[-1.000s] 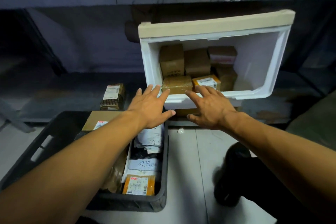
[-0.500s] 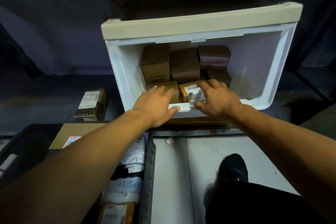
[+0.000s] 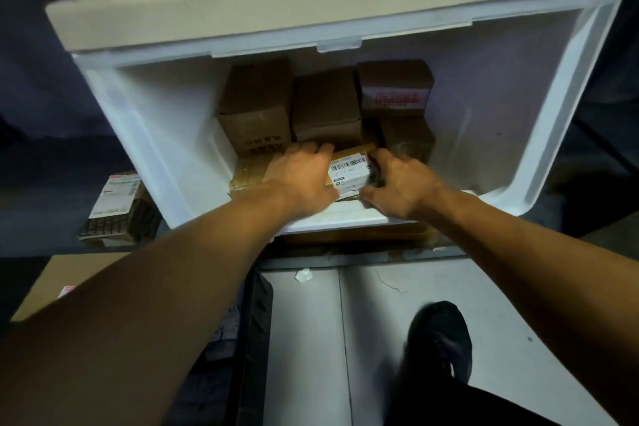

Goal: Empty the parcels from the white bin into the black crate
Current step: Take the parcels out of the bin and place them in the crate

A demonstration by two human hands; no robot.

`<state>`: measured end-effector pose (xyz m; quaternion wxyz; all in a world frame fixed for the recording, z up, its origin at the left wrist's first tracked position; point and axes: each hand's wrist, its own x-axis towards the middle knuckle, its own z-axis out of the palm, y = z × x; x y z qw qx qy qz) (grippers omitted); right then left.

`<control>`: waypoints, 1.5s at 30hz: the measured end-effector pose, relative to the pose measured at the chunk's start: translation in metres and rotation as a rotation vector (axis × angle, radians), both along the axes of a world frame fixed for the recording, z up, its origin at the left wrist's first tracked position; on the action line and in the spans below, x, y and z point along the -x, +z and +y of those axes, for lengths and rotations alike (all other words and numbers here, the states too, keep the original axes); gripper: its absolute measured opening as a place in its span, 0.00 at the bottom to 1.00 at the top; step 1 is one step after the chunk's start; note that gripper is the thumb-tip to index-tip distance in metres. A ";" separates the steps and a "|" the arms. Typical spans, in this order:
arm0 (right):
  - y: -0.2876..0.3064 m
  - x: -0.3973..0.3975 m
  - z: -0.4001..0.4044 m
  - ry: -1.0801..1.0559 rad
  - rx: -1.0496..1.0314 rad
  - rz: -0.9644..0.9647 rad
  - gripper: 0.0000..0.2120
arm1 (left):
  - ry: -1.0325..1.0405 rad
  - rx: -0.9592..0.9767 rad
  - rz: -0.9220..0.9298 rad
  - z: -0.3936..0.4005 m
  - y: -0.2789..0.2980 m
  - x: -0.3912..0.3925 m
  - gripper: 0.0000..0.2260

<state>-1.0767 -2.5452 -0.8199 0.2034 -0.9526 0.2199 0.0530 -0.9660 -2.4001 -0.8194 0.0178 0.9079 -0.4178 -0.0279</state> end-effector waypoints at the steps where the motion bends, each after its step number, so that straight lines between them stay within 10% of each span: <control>1: -0.001 -0.001 -0.001 0.005 -0.006 -0.007 0.30 | 0.007 -0.001 0.010 -0.003 -0.002 -0.002 0.28; 36: 0.099 0.077 0.158 0.187 0.047 -0.176 0.45 | -0.113 0.390 0.086 0.201 0.089 0.065 0.35; 45: 0.097 0.072 0.175 -0.002 -0.692 -0.213 0.43 | -0.089 0.402 0.134 0.220 0.090 0.072 0.36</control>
